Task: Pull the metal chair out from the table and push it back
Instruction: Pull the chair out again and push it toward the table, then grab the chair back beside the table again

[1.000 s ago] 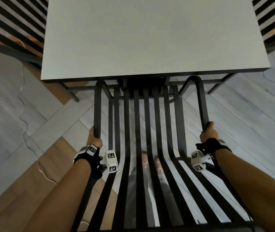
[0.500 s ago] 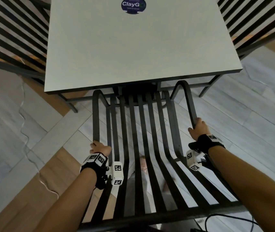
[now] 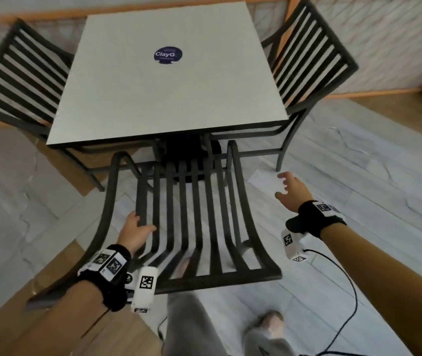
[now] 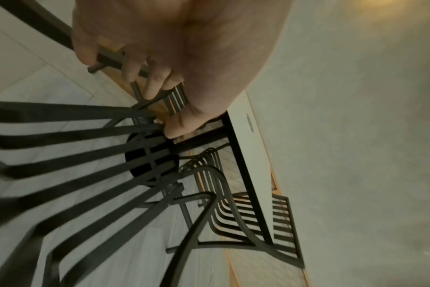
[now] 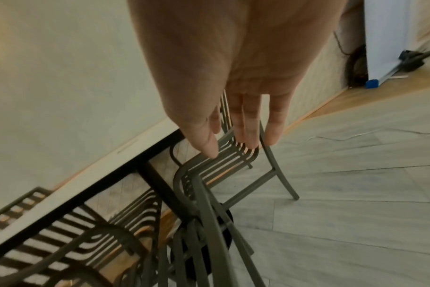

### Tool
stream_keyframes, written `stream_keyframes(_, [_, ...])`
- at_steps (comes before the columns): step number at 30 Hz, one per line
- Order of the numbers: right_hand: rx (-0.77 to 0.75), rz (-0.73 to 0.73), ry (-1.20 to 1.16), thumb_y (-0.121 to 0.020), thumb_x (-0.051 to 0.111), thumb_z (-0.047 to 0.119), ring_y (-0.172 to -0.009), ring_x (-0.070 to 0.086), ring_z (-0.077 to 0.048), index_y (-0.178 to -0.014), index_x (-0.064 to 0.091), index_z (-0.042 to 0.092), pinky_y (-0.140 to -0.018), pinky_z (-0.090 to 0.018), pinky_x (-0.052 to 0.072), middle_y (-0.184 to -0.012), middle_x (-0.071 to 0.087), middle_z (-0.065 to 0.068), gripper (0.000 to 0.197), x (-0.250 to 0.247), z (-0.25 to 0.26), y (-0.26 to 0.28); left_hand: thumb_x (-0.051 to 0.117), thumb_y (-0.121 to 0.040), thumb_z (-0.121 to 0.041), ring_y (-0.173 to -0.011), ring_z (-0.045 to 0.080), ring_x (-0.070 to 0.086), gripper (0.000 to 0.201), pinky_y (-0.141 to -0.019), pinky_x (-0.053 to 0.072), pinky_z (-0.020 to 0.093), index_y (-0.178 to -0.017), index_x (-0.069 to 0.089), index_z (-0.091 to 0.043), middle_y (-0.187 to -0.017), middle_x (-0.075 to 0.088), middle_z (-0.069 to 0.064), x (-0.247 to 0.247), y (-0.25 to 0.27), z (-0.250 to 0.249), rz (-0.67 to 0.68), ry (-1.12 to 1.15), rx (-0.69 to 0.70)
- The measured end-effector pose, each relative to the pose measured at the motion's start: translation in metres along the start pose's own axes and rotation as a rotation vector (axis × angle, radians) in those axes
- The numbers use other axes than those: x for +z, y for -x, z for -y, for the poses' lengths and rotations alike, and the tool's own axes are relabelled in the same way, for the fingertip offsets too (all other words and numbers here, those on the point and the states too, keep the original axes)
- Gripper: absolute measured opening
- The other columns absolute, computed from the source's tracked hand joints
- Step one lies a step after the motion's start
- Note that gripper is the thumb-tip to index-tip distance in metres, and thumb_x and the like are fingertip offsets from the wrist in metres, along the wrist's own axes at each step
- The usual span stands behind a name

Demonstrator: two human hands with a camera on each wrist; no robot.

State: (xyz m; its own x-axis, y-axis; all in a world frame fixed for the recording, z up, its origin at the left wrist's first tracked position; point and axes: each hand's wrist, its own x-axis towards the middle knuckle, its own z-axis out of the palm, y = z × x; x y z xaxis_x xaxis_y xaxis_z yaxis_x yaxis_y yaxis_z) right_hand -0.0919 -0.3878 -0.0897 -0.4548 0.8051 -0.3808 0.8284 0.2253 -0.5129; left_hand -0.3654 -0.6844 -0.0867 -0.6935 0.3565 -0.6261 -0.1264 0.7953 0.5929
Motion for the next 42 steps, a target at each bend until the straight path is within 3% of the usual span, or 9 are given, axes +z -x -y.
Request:
stream_keyframes(3, [0.001,-0.03,-0.03,-0.085,0.063,0.015,-0.113,0.055,-0.038,-0.132,0.041,0.012,-0.096,-0.045,0.046,-0.128,0.053,-0.022,0.051,-0.044,-0.035,0.018,0.064,-0.085,-0.009,-0.134,0.032,0.04,0.073,-0.112,0.034,0.042,-0.147,0.024,-0.007,-0.15,0.037,0.011,0.033,0.035,-0.018,0.052,-0.011,0.032])
stream_keyframes(6, [-0.007,-0.049,-0.065,-0.086,0.063,0.013,-0.115,0.054,-0.038,-0.132,0.04,0.012,-0.096,-0.044,0.045,-0.13,0.051,-0.023,0.051,-0.086,-0.061,0.026,0.061,-0.088,-0.009,-0.129,0.024,0.042,0.062,-0.103,0.037,0.035,-0.141,0.031,-0.017,-0.145,0.04,0.002,0.066,0.072,-0.054,0.088,-0.042,0.138])
stream_keyframes(8, [-0.017,-0.071,-0.067,-0.087,0.063,0.014,-0.117,0.053,-0.038,-0.134,0.039,0.013,-0.098,-0.045,0.044,-0.132,0.05,-0.022,0.052,-0.112,-0.071,0.023,0.06,-0.089,-0.013,-0.135,0.026,0.039,0.07,-0.105,0.038,0.038,-0.148,0.023,-0.015,-0.152,0.034,0.006,0.088,0.087,-0.081,0.125,-0.062,0.178])
stream_keyframes(16, [-0.1,-0.123,-0.077,-0.088,0.063,0.015,-0.117,0.052,-0.037,-0.132,0.041,0.012,-0.096,-0.044,0.043,-0.131,0.05,-0.022,0.05,-0.184,-0.077,-0.038,0.06,-0.088,-0.013,-0.14,0.027,0.034,0.073,-0.108,0.033,0.033,-0.149,0.021,-0.011,-0.154,0.032,0.009,0.191,0.098,-0.201,0.214,-0.183,0.398])
stream_keyframes(21, [-0.137,-0.138,-0.047,-0.088,0.063,0.015,-0.117,0.053,-0.036,-0.132,0.041,0.011,-0.096,-0.043,0.042,-0.13,0.052,-0.021,0.049,-0.223,-0.072,-0.106,0.058,-0.087,-0.013,-0.13,0.03,0.045,0.06,-0.1,0.041,0.033,-0.141,0.034,-0.006,-0.145,0.043,0.016,0.252,0.061,-0.279,0.204,-0.245,0.467])
stream_keyframes(29, [-0.143,-0.141,0.036,-0.087,0.062,0.015,-0.115,0.052,-0.037,-0.13,0.043,0.011,-0.094,-0.042,0.043,-0.13,0.051,-0.02,0.048,-0.286,-0.066,-0.239,0.053,-0.087,-0.006,-0.134,0.028,0.043,0.058,-0.112,0.035,0.036,-0.143,0.037,-0.009,-0.146,0.045,0.013,0.327,-0.039,-0.402,0.19,-0.311,0.564])
stream_keyframes(33, [-0.141,-0.177,0.07,-0.087,0.06,0.011,-0.11,0.055,-0.036,-0.128,0.046,0.009,-0.086,-0.034,0.043,-0.131,0.047,-0.019,0.044,-0.308,-0.06,-0.298,0.051,-0.086,-0.006,-0.127,0.028,0.05,0.054,-0.109,0.04,0.039,-0.138,0.047,-0.018,-0.139,0.053,0.01,0.354,-0.084,-0.445,0.171,-0.331,0.558])
stream_keyframes(39, [-0.134,-0.293,0.092,-0.081,0.062,0.008,-0.118,0.049,-0.034,-0.124,0.052,0.013,-0.103,-0.046,0.045,-0.135,0.039,-0.014,0.045,-0.32,-0.06,-0.372,0.052,-0.087,-0.006,-0.117,0.028,0.058,0.048,-0.102,0.046,0.044,-0.132,0.053,-0.023,-0.13,0.061,0.006,0.39,-0.138,-0.481,0.145,-0.422,0.533])
stream_keyframes(42, [-0.129,-0.305,0.151,-0.081,0.058,0.006,-0.116,0.049,-0.038,-0.128,0.045,0.011,-0.099,-0.05,0.046,-0.131,0.043,-0.018,0.049,-0.328,-0.061,-0.414,0.054,-0.088,-0.007,-0.119,0.029,0.056,0.048,-0.102,0.046,0.046,-0.133,0.051,-0.021,-0.132,0.059,0.008,0.413,-0.162,-0.497,0.144,-0.461,0.515])
